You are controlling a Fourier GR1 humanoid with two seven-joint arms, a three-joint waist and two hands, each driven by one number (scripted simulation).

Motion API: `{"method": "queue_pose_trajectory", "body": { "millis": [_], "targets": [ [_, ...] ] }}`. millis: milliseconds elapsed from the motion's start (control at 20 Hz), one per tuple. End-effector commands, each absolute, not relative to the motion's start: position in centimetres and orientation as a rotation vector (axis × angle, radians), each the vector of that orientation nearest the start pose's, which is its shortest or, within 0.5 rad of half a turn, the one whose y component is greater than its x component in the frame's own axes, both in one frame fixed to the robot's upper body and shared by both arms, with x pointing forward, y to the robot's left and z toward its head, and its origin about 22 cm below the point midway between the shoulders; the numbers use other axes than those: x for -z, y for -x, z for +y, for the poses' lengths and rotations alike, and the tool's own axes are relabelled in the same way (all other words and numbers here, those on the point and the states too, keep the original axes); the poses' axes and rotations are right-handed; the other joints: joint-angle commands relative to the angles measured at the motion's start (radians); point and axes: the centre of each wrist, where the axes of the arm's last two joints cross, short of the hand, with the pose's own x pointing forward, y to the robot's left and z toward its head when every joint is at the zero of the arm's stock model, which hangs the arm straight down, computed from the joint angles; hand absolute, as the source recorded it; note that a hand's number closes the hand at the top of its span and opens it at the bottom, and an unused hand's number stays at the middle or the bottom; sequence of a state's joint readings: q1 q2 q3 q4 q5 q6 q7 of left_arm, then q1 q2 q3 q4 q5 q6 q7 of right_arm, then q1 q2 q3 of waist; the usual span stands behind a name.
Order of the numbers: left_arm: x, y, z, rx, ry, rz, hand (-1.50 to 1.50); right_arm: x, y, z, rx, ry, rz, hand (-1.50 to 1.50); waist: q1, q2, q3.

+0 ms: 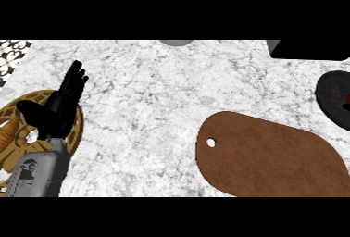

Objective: Pick the bell pepper from the cutting board and place it in the pan

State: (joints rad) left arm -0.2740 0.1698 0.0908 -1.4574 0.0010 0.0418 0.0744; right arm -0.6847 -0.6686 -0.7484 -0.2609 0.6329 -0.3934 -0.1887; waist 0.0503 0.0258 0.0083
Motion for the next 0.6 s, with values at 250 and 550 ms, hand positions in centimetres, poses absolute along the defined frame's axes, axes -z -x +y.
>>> {"method": "queue_pose_trajectory", "body": {
  "millis": [250,550],
  "targets": [
    [-4.6,-30.0,27.3,0.053,-0.185,-1.636,0.0,-2.6,-30.5,-50.0,0.404,1.146,-1.389,-1.5,-0.029,-0.016,-0.004],
    [-5.1,-29.8,28.2,0.021,-0.239,-1.615,0.0,0.0,-26.6,-51.2,0.403,0.911,-1.515,-1.5,-0.076,-0.037,-0.01]
  ]
}}
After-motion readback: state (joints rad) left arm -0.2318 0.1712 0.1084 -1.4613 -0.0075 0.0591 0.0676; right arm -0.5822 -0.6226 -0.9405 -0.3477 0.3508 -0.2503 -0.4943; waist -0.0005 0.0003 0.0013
